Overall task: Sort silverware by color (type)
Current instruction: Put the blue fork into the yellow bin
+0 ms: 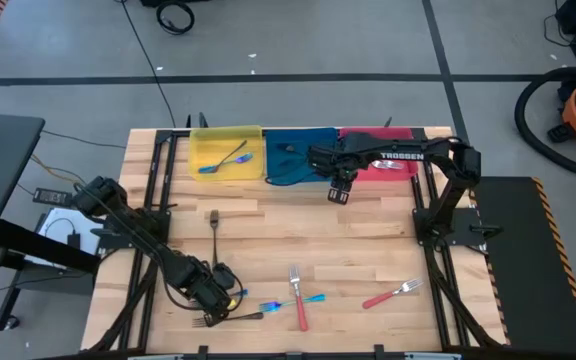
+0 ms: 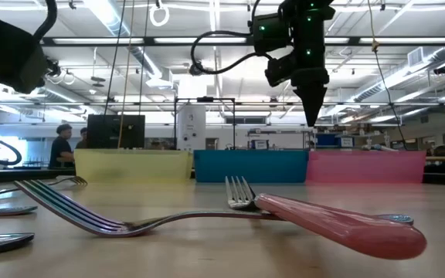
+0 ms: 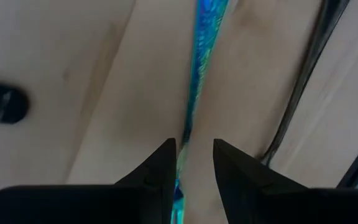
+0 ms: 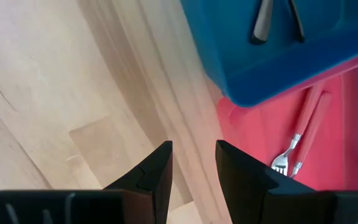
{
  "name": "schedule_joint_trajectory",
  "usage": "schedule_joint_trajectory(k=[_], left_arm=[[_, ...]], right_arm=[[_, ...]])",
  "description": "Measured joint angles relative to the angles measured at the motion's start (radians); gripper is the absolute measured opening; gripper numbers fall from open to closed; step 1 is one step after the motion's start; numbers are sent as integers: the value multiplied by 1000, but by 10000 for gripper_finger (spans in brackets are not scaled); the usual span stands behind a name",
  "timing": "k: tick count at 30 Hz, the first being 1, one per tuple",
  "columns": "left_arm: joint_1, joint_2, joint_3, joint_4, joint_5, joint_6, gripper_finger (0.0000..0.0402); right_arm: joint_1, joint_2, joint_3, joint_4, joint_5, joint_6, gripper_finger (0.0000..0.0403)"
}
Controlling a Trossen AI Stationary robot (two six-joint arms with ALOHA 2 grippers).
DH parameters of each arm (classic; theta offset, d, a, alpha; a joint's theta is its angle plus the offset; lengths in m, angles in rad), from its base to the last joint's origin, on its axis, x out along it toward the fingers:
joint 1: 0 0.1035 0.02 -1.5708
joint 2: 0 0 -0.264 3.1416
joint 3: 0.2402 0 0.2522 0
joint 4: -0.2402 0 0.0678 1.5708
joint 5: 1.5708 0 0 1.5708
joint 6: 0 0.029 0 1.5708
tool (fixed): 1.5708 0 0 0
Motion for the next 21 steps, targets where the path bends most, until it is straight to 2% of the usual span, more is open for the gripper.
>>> schedule_joint_trajectory(k=[15, 21], left_arm=[[1, 48, 3, -2, 1, -4, 106], [2, 76, 3, -11, 1, -5, 68]], right_arm=[[17, 0, 0, 0, 0, -3, 130], [17, 0, 0, 1, 0, -3, 130]])
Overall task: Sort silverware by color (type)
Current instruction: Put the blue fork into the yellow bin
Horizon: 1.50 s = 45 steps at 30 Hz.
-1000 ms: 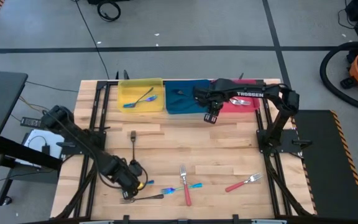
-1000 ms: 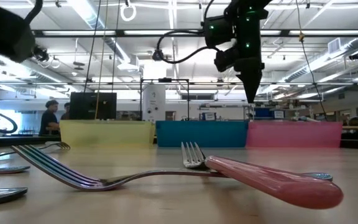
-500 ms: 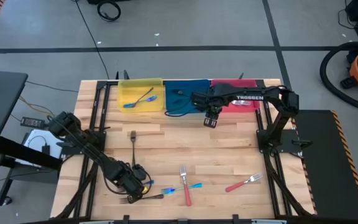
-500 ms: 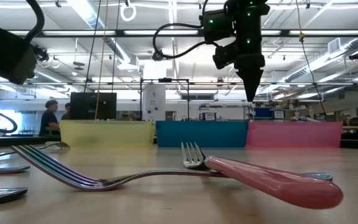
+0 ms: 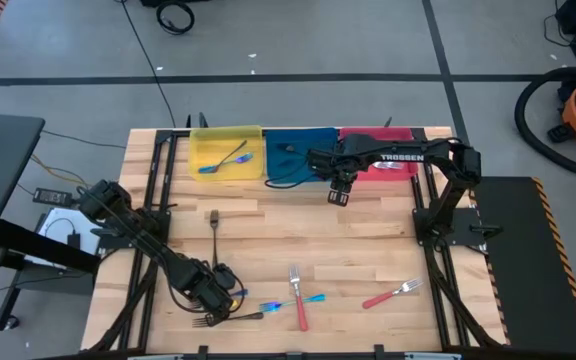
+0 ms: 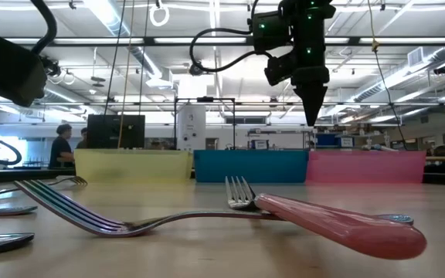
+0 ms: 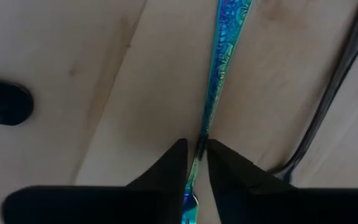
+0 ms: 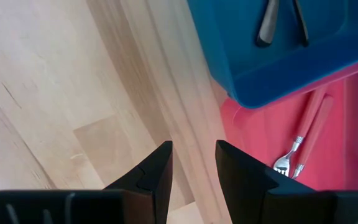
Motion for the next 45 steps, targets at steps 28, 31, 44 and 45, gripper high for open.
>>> schedule_joint_trajectory(k=[28, 31, 44, 45], left_arm=[[133, 4, 141, -176, -3, 274, 0], [187, 4, 171, -258, -5, 360, 0], [485, 1, 304, -487, -6, 812, 0], [511, 0, 305, -492, -7, 840, 0]], right_arm=[[0, 0, 0, 6, 11, -8, 130], [0, 0, 0, 4, 11, -4, 130], [4, -24, -1, -1, 11, 37, 130], [6, -30, -1, -1, 12, 37, 129]])
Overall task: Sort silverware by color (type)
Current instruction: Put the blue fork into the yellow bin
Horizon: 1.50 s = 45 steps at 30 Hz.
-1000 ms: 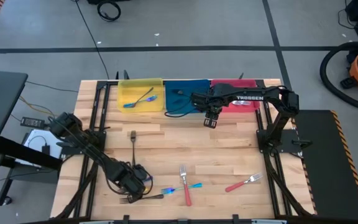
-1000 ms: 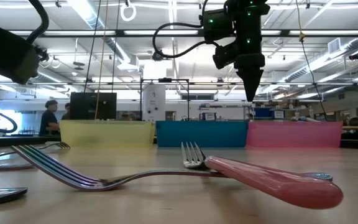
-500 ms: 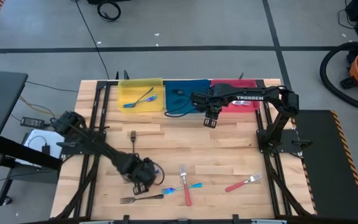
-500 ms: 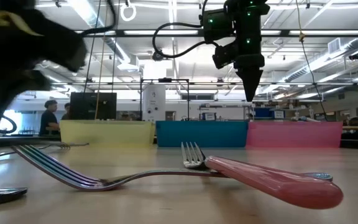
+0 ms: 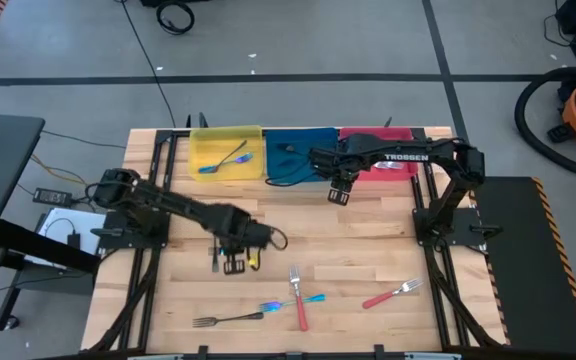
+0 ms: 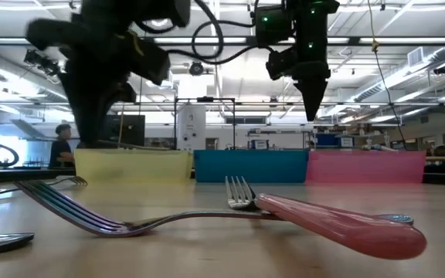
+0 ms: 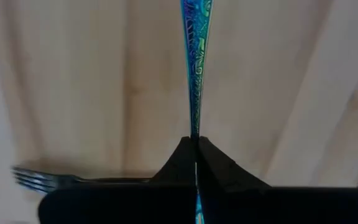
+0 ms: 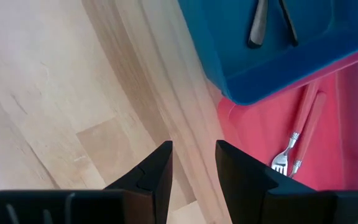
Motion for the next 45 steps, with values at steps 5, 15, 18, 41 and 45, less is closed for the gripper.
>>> schedule_joint_trajectory(k=[5, 15, 18, 41, 45], left_arm=[[128, 0, 0, -34, -15, 142, 0], [404, -20, 0, -57, -16, 391, 0], [501, -30, 0, -55, -16, 461, 0], [1088, -23, 199, 19, -17, 776, 0], [1116, 5, 198, 51, -17, 830, 0]], right_arm=[[1, -53, 0, 0, 4, -9, 130], [-45, -184, 0, -1, 54, -63, 130], [-67, -215, 0, -2, 108, -62, 131], [-165, -238, -59, 42, 148, -98, 131], [-168, -238, -87, 43, 176, -98, 130]])
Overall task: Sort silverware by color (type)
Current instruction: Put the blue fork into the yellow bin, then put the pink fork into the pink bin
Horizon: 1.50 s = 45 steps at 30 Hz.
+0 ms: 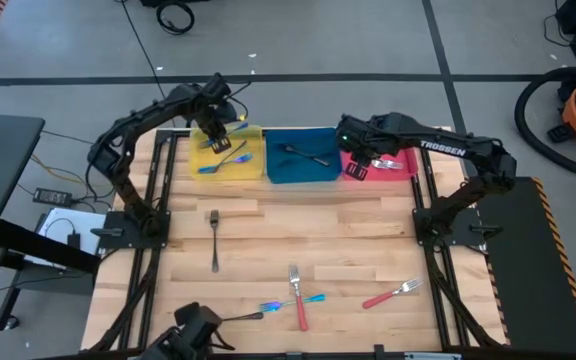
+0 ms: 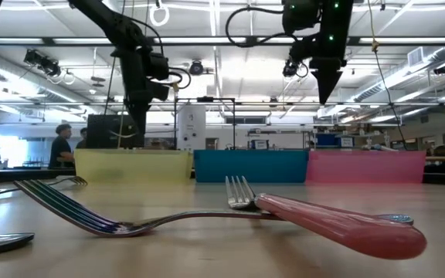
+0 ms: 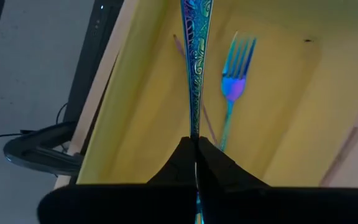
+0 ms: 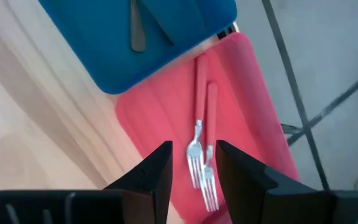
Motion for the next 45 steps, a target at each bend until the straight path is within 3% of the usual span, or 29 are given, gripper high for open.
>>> schedule_joint_trajectory(k=[17, 36, 45], left_arm=[[-3, 143, -1, 7, 72, -19, 1], [-36, 199, -1, 3, 72, -34, 81], [-151, 199, -1, -37, 71, -54, 84]], right_arm=[[0, 0, -41, 49, 9, 3, 130], [0, 1, -41, 59, 4, 0, 130], [57, 1, -55, 104, -288, 7, 130]])
